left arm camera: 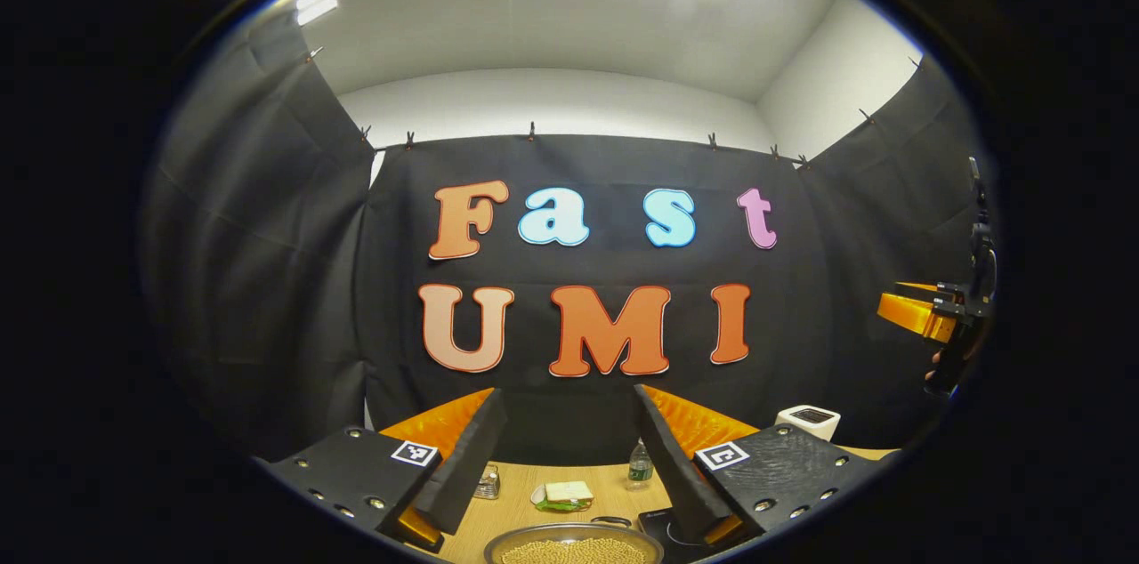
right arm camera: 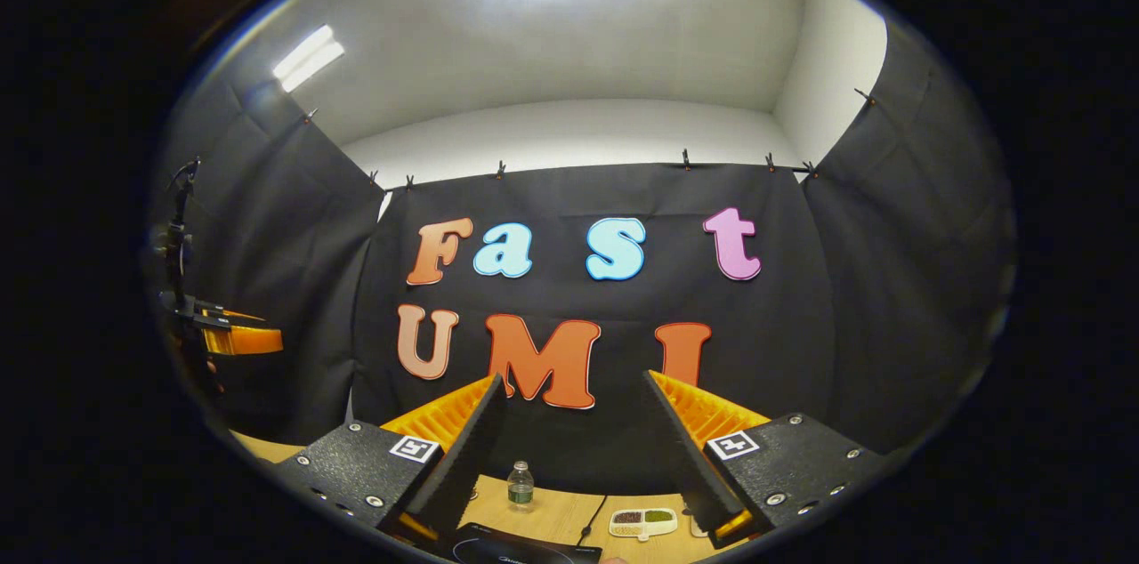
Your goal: First push the handle of the pot to place it horizontally, then grasp the pot with both hands and set it on the induction cooktop.
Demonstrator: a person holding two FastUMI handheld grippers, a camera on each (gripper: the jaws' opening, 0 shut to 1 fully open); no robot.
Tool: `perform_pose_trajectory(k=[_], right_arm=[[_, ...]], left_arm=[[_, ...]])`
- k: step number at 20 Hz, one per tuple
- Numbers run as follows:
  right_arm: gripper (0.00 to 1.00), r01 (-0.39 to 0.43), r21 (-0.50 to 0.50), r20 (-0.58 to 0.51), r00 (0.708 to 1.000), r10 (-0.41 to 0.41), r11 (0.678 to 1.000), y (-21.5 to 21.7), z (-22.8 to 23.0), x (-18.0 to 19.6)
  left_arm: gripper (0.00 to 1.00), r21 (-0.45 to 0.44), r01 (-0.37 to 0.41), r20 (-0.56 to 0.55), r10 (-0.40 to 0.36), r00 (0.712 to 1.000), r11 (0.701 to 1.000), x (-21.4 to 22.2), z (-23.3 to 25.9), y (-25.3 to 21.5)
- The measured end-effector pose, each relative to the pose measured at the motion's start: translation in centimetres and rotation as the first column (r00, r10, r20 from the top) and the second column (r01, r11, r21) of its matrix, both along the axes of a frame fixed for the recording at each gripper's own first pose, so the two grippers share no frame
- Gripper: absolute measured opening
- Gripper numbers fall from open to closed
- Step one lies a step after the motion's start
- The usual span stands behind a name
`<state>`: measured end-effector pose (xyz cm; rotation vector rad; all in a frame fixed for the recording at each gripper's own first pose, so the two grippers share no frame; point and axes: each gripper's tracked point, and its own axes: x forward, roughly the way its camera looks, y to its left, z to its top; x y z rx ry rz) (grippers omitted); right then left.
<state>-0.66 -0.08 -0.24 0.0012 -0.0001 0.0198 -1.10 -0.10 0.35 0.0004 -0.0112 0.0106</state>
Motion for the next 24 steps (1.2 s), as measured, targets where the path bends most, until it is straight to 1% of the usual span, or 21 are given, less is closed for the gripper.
perform_pose_trajectory(k=[8,13,16,19,20,22,23,24], right_arm=[[0.94,-0.015,-0.009,-0.023,1.000,0.015,1.000,0.8,-1.1,-0.1],[0.94,-0.026,-0.003,-0.051,0.998,0.026,1.000,1.6,-2.8,-0.1],[0.94,-0.041,0.006,-0.071,0.997,0.041,0.999,2.0,-3.8,0.3],[0.94,-0.062,0.013,-0.060,0.996,0.063,0.998,2.5,-4.0,0.8],[0.94,-0.067,0.012,-0.059,0.996,0.067,0.998,2.6,-4.2,0.8],[0.94,-0.073,0.007,-0.060,0.996,0.073,0.997,3.0,-4.6,0.8],[0.94,-0.077,0.002,-0.063,0.995,0.077,0.997,3.1,-4.9,0.7],[0.94,-0.083,-0.002,-0.066,0.994,0.082,0.997,3.4,-5.2,0.7]], left_arm=[[0.89,-0.012,-0.005,-0.012,0.004,1.000,1.000,-0.3,-0.6,0.4],[0.89,-0.024,-0.005,-0.044,0.004,0.999,1.000,-0.9,-2.0,0.7],[0.89,-0.036,0.002,-0.069,-0.004,0.998,0.999,-0.9,-3.1,1.1],[0.90,-0.068,0.017,-0.104,-0.025,0.994,0.998,-0.5,-4.5,1.2],[0.92,-0.079,0.025,-0.122,-0.035,0.992,0.997,-0.4,-5.3,1.0],[0.65,-0.096,0.020,-0.181,-0.037,0.983,0.995,-0.6,-7.4,1.5],[0.61,-0.105,0.004,-0.216,-0.027,0.976,0.994,-0.7,-8.4,1.8],[0.36,-0.108,-0.010,-0.268,-0.019,0.963,0.994,-0.7,-10.2,2.1]])
